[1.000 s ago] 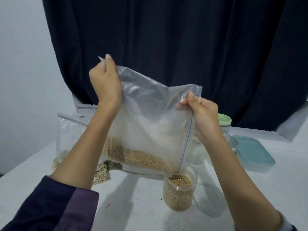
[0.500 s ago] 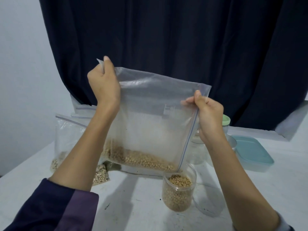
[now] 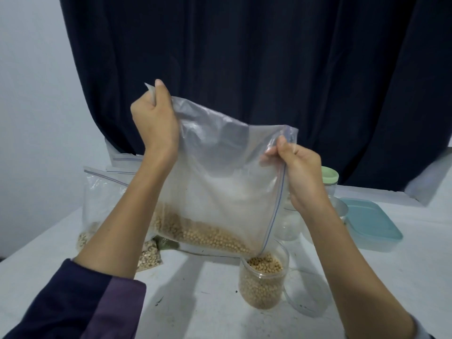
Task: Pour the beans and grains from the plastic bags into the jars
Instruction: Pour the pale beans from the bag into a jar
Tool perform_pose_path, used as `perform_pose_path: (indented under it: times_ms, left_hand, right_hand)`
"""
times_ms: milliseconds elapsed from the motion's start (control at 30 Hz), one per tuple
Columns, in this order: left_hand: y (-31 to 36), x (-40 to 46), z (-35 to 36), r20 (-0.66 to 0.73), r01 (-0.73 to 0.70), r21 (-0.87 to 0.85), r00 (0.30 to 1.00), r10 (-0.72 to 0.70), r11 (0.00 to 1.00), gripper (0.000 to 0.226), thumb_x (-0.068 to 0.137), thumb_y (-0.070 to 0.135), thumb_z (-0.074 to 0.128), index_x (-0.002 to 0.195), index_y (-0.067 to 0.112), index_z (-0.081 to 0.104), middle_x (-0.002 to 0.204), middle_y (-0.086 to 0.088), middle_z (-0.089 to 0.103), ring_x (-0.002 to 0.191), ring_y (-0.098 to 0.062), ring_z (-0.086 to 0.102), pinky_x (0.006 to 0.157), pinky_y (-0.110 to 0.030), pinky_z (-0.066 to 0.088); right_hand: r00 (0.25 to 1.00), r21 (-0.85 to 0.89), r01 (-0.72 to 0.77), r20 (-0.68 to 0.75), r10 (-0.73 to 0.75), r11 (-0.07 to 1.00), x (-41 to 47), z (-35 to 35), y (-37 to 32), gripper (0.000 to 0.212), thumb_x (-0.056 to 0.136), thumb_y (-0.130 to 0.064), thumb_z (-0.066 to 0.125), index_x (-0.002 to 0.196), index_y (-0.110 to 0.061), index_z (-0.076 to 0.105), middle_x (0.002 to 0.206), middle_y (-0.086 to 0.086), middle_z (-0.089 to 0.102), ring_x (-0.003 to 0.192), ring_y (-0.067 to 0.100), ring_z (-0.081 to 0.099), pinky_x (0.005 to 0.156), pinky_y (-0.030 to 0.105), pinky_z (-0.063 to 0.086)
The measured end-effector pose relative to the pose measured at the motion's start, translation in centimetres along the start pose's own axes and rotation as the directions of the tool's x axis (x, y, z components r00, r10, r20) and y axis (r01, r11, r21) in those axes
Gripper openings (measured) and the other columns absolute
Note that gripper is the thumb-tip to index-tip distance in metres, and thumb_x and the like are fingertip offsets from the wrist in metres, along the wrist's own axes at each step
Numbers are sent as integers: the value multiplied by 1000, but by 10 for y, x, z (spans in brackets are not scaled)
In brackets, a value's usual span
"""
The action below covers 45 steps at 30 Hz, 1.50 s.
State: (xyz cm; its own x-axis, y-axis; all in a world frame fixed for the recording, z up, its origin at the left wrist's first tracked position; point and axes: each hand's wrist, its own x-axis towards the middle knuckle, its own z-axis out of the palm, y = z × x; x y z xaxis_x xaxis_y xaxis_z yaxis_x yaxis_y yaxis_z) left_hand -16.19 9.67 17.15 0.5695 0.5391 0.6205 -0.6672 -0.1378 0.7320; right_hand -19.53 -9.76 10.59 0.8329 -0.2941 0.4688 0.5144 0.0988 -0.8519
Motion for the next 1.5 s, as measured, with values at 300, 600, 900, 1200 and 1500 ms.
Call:
perform_pose_path:
  times_ms: [300,600,900,1200,1500]
  left_hand:
    - [5,3,-3,-13,-13,11,1000,13,1000,51,99,18,44,54,21,18,38,13,20,42,-5,19,46,-18,19]
    - [3,4,-5,-18,-21,19,1000,22,1000,52,99,18,44,54,20,18,38,13,21,42,-5,20,47,-18,19]
    - [0,1,-2,3,-22,16,1000,22,1000,52,99,18,43,54,20,17,38,13,20,41,-5,19,46,-17,19]
    - [-2,-1,2,3,-14,10,1000,14,1000,53,98,17,44,53,20,18,37,14,21,41,-5,20,45,-17,19]
    - [1,-1,4,14,-8,3,1000,8,1000,52,99,17,44,54,20,17,37,14,19,40,-5,19,45,-17,18]
  right_hand:
    - [998,4,8,-60,-8,1000,3,6,3,35,99,-19,51,68,-10,66,60,-4,69,63,5,66,77,18,52]
    - [1000,6,-10,7,10,1000,13,4,3,33,99,-20,51,71,-8,66,63,-1,71,65,6,68,76,18,52]
    - [999,-40,-10,-52,8,999,12,1,5,34,99,-21,52,70,-11,67,62,-4,71,68,5,67,91,26,50]
    - [1000,-47,-21,-18,21,999,7,-4,-1,33,97,-24,54,69,-11,67,63,-1,71,68,6,68,92,30,51]
    - [993,-42,-2,-119,-3,999,-1,-6,-3,33,98,-22,52,71,-10,66,60,-6,70,66,0,66,91,22,48]
